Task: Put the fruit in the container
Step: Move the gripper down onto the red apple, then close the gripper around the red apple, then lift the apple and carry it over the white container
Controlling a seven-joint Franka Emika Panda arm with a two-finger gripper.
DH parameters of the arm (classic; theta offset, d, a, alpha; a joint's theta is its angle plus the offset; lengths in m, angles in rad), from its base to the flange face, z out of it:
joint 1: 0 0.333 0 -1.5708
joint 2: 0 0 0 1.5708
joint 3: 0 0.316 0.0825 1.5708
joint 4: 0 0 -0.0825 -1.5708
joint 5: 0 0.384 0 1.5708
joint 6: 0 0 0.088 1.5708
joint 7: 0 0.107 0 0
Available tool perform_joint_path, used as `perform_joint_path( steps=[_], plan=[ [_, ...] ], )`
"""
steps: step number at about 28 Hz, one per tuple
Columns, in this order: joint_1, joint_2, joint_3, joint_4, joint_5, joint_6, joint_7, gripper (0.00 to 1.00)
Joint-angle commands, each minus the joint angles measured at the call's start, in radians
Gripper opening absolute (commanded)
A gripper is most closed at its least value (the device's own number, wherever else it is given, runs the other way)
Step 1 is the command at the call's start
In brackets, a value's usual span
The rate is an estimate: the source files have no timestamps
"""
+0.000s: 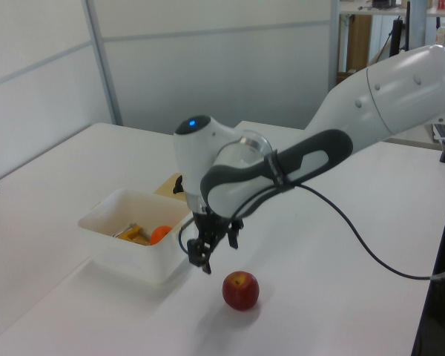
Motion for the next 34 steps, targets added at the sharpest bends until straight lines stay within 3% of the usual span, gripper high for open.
perform_joint_path(
  steps=[1, 13, 21, 23, 27, 34],
  plan=[
    [0.014, -0.040, 0.000, -0.080, -0.033, 0.049, 0.007, 1.00],
    [0.032, -0.055, 0.041, -0.230, -0.168, 0.173, 0.119, 1.00],
    [0.032, -0.075, 0.049, -0.256, -0.180, 0.189, 0.125, 1.00],
    [0.032, -0.078, 0.049, -0.256, -0.180, 0.189, 0.119, 0.76],
    [0.026, -0.087, 0.048, -0.252, -0.178, 0.187, 0.108, 0.00],
    [0.011, -0.118, 0.029, -0.207, -0.163, 0.181, 0.100, 0.00]
  ],
)
